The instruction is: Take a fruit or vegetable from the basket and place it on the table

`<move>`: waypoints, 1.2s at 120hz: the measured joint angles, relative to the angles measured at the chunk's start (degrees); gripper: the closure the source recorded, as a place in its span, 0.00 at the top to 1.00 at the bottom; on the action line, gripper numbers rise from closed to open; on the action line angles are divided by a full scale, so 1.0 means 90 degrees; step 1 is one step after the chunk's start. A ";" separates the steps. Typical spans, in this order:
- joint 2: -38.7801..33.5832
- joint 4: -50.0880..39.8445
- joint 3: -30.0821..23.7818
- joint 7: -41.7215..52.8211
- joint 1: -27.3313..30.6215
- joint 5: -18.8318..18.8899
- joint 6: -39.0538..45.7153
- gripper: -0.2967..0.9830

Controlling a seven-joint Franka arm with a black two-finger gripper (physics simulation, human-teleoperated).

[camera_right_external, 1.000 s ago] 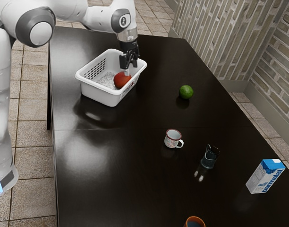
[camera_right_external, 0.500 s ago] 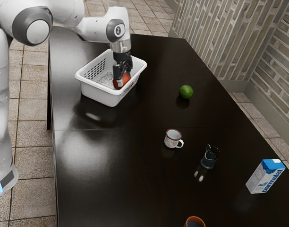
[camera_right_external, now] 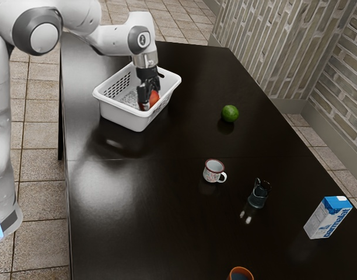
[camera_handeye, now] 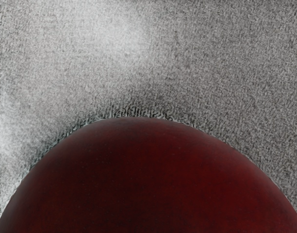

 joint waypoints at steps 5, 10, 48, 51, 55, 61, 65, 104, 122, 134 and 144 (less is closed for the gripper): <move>-0.0144 -0.0005 0.0027 -0.0007 -0.0039 0.0014 -0.0005 0.54; -0.0453 -0.0019 0.0049 -0.0015 -0.0106 0.0064 -0.0022 0.54; -0.2161 0.0705 -0.1022 -0.0231 -0.0789 0.1075 -0.0349 0.51; -0.2131 0.0742 -0.1110 -0.0252 -0.0845 0.1090 -0.0361 0.51; -0.2021 0.0879 -0.1205 -0.0279 -0.0892 0.1103 -0.0375 0.51; -0.1631 0.1400 -0.1356 -0.0317 -0.1089 0.1111 -0.0390 0.51; -0.1454 0.1628 -0.1416 -0.0336 -0.1261 0.1104 -0.0394 0.57; -0.1286 0.1842 -0.1526 -0.0479 -0.1840 0.1070 -0.0408 0.70; -0.1285 0.1837 -0.1312 -0.0891 -0.2295 0.1635 -0.0523 0.74; -0.1628 0.2053 -0.1371 -0.1659 -0.2889 0.2342 -0.1204 0.75; -0.1855 0.2250 -0.1277 -0.2219 -0.2872 0.2276 -0.1821 0.76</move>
